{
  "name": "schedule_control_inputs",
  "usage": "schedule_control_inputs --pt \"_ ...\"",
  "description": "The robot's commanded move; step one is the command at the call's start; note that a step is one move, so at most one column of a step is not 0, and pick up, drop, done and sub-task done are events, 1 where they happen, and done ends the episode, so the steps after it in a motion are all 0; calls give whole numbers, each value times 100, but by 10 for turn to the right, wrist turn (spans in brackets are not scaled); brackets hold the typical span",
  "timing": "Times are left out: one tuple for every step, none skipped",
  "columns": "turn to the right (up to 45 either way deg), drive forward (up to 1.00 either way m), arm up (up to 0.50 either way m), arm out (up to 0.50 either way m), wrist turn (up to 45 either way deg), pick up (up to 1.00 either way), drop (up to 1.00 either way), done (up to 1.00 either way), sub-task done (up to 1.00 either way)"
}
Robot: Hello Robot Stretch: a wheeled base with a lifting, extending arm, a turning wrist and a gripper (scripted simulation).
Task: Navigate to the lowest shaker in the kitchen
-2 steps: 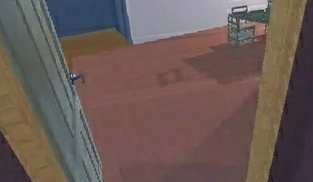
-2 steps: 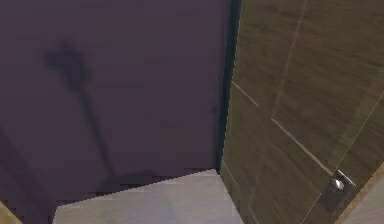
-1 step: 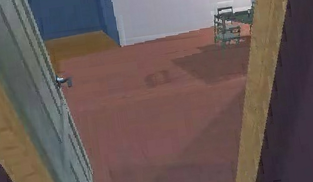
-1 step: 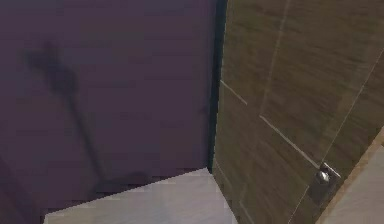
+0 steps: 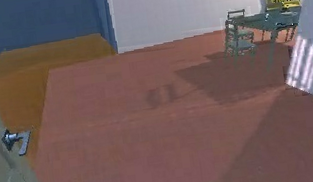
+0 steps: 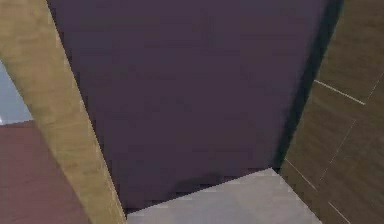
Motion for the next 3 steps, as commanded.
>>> schedule_control_inputs --pt "-90 0 0 0 0 0 0 0 0" --pt "0 70 0 0 0 0 0 0 0" --pt "-90 0 0 0 0 0 0 0 0"
